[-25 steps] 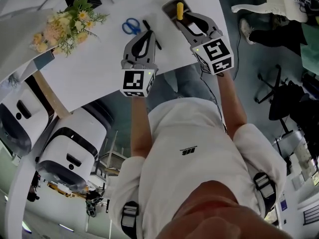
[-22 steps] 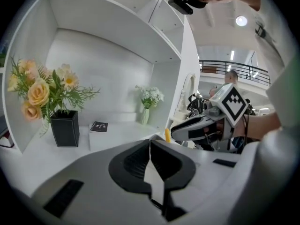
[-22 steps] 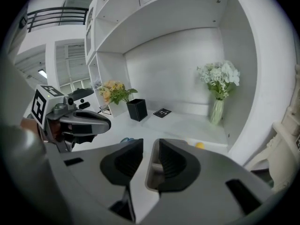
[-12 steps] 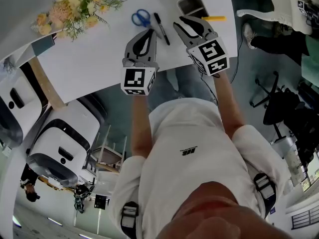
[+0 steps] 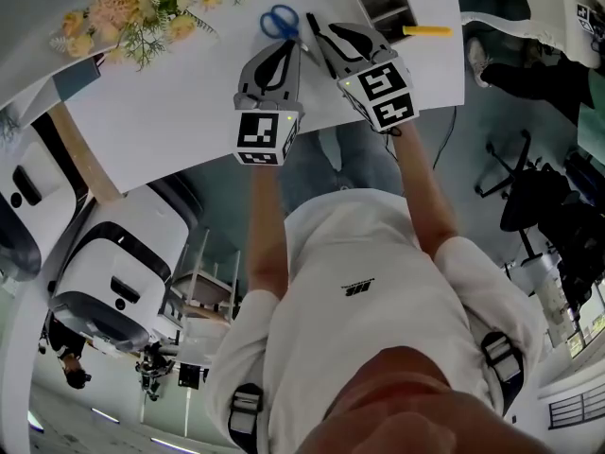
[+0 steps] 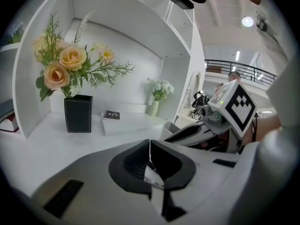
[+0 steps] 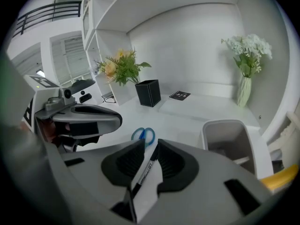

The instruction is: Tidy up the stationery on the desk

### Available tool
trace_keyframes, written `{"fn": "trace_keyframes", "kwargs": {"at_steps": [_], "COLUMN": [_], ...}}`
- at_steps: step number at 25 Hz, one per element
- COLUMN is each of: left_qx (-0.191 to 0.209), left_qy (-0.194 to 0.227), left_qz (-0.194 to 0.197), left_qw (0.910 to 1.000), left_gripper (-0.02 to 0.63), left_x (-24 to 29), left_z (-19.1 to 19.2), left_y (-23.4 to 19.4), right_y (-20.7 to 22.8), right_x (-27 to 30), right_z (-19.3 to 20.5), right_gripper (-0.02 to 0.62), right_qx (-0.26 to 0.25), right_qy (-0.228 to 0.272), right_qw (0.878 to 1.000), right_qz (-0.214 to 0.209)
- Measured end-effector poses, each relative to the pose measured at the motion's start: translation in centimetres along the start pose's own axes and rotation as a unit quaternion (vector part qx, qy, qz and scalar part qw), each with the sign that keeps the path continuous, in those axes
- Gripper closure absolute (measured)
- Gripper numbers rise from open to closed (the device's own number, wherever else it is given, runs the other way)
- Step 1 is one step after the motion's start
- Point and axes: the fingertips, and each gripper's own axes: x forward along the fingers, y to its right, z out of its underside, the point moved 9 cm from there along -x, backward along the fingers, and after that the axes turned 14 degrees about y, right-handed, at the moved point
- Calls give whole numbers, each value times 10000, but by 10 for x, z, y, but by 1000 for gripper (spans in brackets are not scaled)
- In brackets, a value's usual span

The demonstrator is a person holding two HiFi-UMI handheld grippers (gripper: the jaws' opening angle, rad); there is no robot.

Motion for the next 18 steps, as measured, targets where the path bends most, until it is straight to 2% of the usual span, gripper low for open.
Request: {"fn": "trace_keyframes", "kwargs": {"at_steps": [18], "left_qx": [9], "left_qy": [-126], "left_qz": [92], "left_qw": [9999], "left_gripper": [606], "left_x": [11], "left_z": [18], "left_y": [-8], "right_y": [6], "right_x": [51], "right_z": [25], "right_gripper": [529], "right_qx": [51], "right_qy": [-466], "right_qw": [9984], "right_qz": [301]}}
